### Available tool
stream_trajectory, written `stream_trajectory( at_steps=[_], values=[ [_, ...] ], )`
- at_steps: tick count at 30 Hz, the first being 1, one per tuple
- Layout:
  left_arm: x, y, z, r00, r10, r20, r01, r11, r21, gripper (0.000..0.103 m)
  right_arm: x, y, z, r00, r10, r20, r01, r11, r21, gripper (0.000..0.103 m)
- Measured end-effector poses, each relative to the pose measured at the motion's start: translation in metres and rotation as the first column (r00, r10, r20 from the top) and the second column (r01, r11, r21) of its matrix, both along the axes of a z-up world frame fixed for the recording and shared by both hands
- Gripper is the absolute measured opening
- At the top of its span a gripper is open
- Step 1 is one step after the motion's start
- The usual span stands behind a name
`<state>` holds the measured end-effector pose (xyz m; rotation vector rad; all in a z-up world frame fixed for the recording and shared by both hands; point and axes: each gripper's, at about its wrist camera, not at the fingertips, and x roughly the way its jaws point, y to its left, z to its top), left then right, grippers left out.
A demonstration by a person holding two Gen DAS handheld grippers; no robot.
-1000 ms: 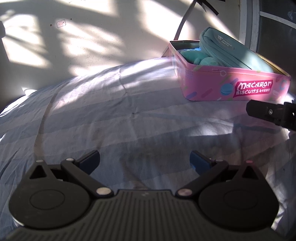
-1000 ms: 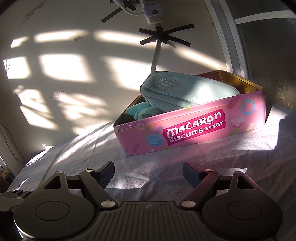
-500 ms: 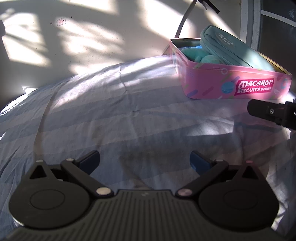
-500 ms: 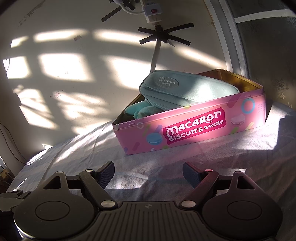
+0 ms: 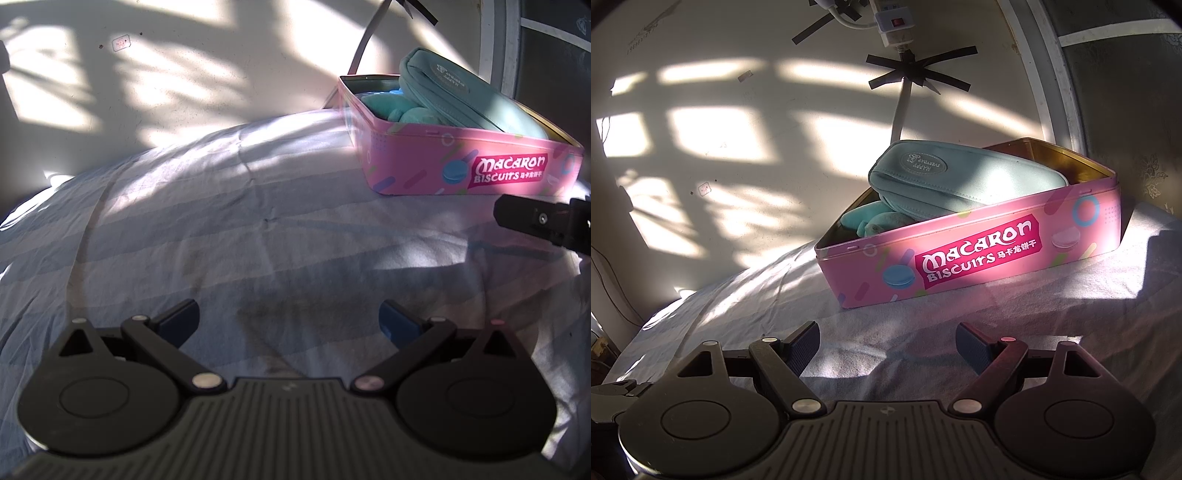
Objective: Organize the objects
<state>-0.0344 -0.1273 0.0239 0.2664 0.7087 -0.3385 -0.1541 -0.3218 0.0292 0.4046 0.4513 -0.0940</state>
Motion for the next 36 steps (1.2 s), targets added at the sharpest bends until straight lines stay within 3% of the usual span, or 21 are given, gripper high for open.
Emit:
stream_trajectory(
  at_steps=[36],
  values=[
    [-0.0009,0.0012,-0.0014,1.000,-0.008,-0.010,0.008,1.000,0.004,0.103,-0.0010,-0.0006,0.0009,1.000,-0.001,-0.002,0.001,1.000,0.001,0.081]
  ],
)
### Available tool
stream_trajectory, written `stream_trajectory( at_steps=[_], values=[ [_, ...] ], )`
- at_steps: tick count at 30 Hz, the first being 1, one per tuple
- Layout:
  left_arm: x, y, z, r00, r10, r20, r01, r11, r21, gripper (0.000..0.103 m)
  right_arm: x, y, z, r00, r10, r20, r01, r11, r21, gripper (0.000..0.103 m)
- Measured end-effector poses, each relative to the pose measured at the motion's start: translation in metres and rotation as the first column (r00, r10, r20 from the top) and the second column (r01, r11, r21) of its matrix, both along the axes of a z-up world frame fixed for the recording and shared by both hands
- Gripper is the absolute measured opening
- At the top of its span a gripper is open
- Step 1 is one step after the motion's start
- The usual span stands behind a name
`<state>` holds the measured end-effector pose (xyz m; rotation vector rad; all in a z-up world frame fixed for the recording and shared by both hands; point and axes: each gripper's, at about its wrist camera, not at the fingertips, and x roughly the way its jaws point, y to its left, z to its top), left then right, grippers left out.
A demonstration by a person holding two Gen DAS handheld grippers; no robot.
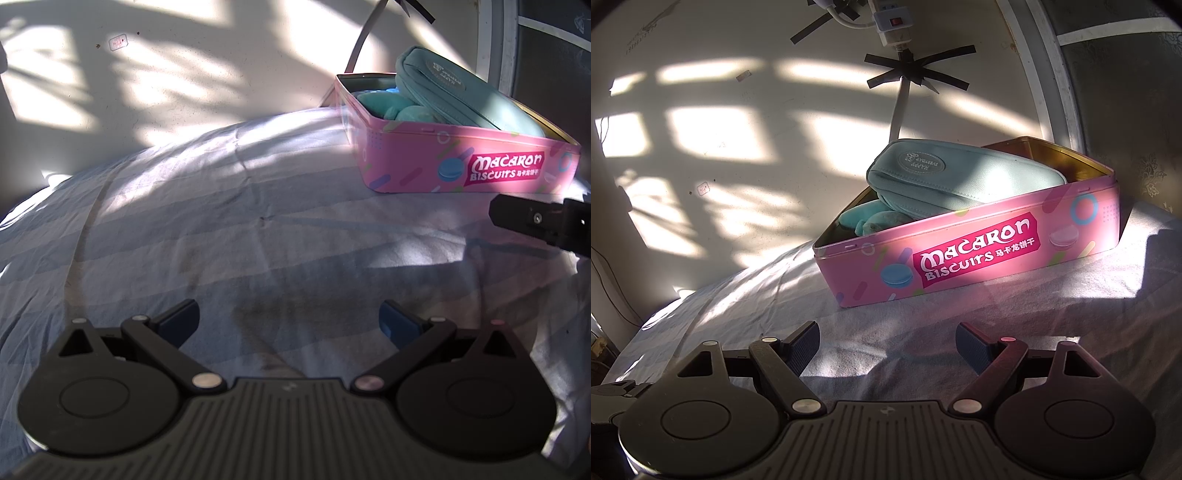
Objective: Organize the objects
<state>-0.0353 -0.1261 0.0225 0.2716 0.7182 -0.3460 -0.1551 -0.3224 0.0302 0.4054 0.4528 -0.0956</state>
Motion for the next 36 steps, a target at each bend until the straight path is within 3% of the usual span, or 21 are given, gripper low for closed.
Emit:
stream_trajectory(
  at_steps=[32,36],
  values=[
    [0.0016,0.0030,0.0012,1.000,0.001,-0.030,-0.002,1.000,-0.029,0.103,-0.0007,0.0004,-0.0001,1.000,-0.002,-0.001,0.002,1.000,0.000,0.081],
    [-0.0006,0.0027,0.0042,1.000,-0.011,-0.006,0.011,0.999,-0.034,0.103,-0.0012,0.0008,-0.0017,1.000,0.000,-0.001,0.000,1.000,-0.002,0.081]
  ],
)
